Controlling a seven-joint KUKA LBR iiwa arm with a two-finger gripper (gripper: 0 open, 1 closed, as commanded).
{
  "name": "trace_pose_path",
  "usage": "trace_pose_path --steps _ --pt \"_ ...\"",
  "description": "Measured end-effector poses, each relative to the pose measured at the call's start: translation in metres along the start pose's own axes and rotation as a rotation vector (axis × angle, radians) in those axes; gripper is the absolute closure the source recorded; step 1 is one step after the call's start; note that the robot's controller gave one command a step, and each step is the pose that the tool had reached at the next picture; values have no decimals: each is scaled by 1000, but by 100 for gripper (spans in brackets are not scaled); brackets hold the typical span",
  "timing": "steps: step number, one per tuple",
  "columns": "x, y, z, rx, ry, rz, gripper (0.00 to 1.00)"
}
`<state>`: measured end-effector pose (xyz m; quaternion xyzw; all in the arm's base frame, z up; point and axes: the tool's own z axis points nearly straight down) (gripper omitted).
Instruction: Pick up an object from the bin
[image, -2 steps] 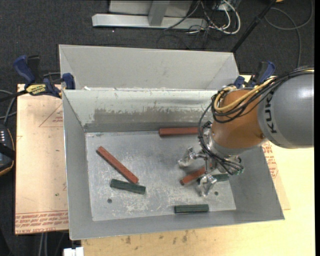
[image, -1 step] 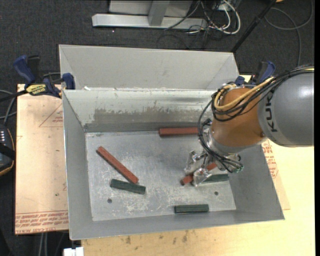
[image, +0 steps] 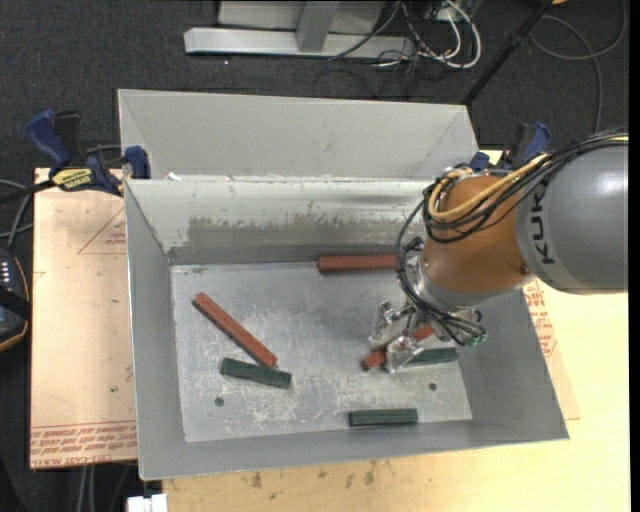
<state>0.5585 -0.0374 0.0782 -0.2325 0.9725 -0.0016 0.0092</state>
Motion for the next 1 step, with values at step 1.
trace_pose_path --steps 1 --pt "-14 -18 -138 -6 12 15 100"
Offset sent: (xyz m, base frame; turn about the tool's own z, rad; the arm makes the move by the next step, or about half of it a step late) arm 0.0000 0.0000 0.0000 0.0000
